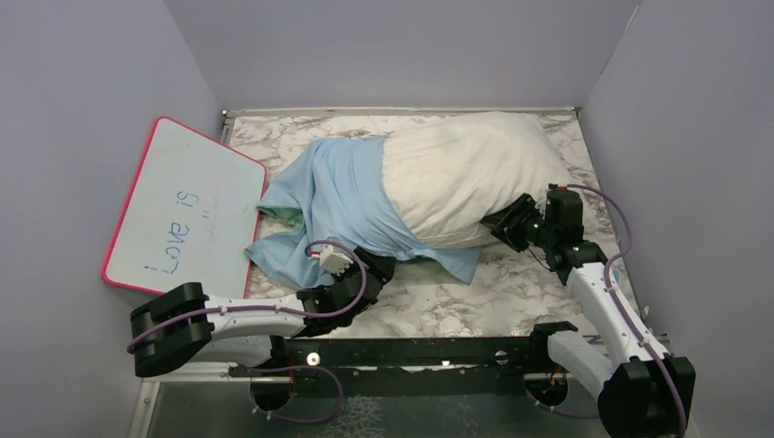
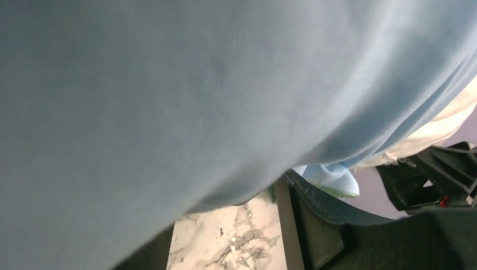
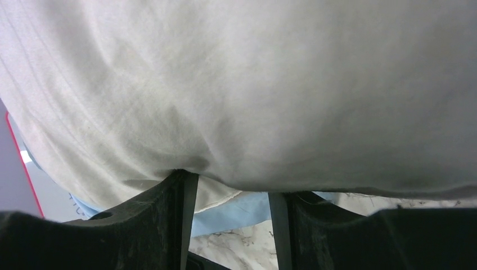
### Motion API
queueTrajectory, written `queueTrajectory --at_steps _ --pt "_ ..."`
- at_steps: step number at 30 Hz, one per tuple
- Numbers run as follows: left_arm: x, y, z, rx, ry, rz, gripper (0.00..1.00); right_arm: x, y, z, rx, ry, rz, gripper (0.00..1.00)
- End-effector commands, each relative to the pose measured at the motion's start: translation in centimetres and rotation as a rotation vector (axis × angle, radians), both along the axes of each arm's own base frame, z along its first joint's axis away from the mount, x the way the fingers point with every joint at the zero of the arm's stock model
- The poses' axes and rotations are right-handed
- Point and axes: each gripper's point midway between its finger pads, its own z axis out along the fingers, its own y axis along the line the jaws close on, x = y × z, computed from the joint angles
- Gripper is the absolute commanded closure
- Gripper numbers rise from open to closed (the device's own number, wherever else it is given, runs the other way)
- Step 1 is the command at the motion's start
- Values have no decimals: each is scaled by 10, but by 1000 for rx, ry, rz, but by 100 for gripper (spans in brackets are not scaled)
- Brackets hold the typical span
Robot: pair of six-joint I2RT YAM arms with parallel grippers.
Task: Remove the pillowcase from the pillow
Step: Remove the pillow from the pillowcase.
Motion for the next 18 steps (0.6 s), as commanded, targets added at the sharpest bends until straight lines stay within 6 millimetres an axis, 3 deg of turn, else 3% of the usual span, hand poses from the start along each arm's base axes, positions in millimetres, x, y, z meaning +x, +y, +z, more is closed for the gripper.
queueTrajectory --at_steps 1,8,16,18 --pt "20 7 30 -77 -91 134 37 6 2 16 -9 -54 29 46" --pt "19 20 47 -79 -148 140 39 4 0 13 -16 -49 21 46" --pt "17 32 39 -63 -135 159 99 7 -1 13 -20 -45 11 45" --pt "16 34 39 -38 -128 153 100 13 -9 16 -58 -52 -21 46"
